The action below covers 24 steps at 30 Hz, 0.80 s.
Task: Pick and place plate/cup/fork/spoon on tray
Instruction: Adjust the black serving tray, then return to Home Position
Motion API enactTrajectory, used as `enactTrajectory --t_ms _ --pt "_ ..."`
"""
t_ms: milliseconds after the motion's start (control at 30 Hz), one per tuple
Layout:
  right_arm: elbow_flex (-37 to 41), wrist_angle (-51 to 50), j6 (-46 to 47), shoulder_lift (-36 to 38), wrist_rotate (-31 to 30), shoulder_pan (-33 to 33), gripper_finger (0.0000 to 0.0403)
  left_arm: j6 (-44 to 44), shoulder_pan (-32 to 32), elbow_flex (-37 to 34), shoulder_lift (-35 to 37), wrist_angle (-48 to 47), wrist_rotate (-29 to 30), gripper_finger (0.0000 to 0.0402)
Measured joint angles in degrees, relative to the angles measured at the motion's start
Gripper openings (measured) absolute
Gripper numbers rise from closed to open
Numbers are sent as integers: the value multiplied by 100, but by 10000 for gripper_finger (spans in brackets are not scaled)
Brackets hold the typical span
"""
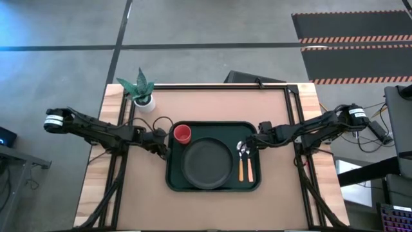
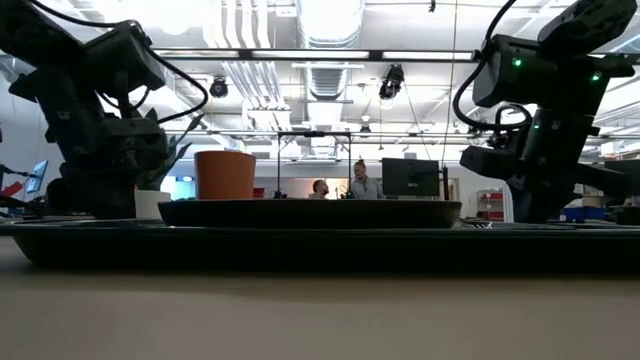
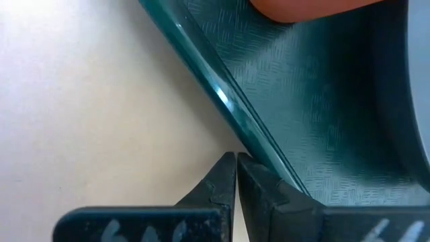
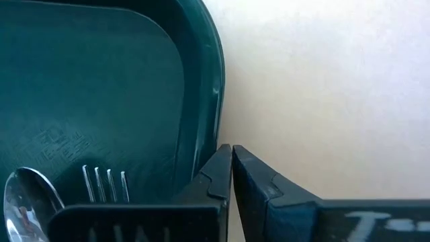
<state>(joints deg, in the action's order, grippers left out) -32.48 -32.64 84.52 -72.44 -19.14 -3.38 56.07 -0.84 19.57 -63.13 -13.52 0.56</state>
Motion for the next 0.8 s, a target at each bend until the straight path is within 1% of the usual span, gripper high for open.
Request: enactTrajectory --t_ms 100,300,433,600,800 --pt "-1 -17 -104 41 31 0 8 0 0 2 101 -88 -5 0" --pt "-107 -66 -251 206 51 -7 8 7 0 22 483 -656 -7 0" --pt "-172 -110 -347 260 2 -7 8 33 0 20 681 -729 -16 0" --pt "-206 -152 -371 260 -21 -7 9 33 0 18 711 -707 -27 0" --pt "-206 -248 -377 258 -38 -2 9 33 -1 2 578 -717 -67 0"
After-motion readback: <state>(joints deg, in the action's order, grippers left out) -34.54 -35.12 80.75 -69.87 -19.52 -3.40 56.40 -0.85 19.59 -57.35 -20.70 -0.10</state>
